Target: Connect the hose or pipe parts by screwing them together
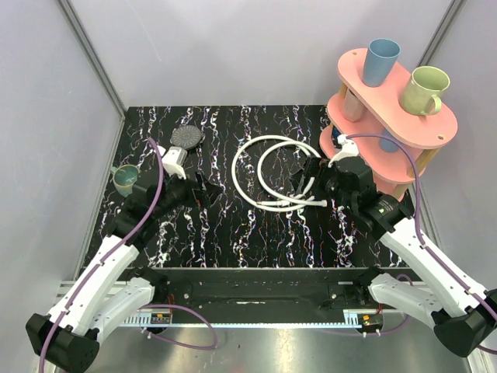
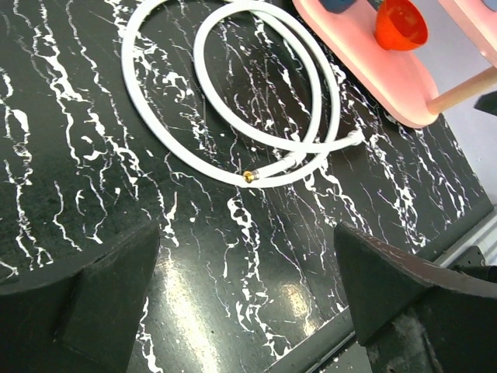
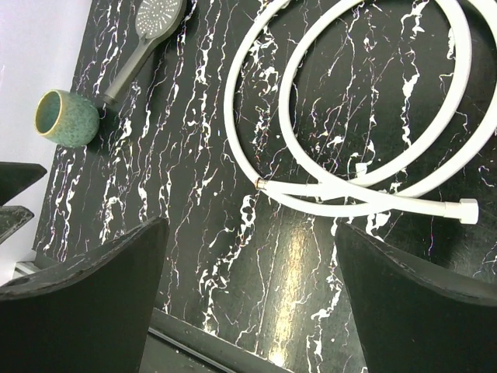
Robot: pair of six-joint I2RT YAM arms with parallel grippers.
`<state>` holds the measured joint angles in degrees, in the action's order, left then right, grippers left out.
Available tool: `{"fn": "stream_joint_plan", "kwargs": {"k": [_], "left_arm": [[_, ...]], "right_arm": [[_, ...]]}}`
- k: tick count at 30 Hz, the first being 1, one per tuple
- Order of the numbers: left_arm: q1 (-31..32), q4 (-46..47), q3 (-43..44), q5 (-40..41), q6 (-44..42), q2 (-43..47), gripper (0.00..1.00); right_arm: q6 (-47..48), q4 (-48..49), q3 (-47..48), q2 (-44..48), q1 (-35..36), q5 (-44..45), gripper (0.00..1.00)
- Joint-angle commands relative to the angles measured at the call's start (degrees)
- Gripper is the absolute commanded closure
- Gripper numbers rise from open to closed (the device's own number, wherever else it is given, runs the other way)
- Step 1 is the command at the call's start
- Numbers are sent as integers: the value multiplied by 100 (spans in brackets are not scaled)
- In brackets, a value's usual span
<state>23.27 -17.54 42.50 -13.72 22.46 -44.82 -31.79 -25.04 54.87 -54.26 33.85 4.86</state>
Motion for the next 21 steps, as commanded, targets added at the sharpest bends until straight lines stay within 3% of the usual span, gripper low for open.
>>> {"fn": "stream_joint_plan", "kwargs": {"k": [1, 8, 13, 15, 19, 21], "left_arm": [[11, 76, 30, 613, -40, 8, 2], [-137, -601, 477, 2232, 179, -825, 2], [-1173, -1426, 1935, 1997, 575, -2615, 6], [-1280, -1620, 2531, 2048, 532, -3022, 7], [-1377, -1629, 3280, 2968, 181, -4103, 7], [-1517, -1726, 3919, 2867, -196, -4850, 8]], "right_arm": [[120, 263, -38, 144, -27, -64, 0], [393, 298, -126, 179, -27, -328, 0], [883, 429, -362, 433, -18, -924, 0], [1201, 700, -538, 609, -18, -1539, 0], [1254, 922, -890, 996, -18, -1822, 0], [1237, 782, -856, 1014, -27, -1840, 0]]}}
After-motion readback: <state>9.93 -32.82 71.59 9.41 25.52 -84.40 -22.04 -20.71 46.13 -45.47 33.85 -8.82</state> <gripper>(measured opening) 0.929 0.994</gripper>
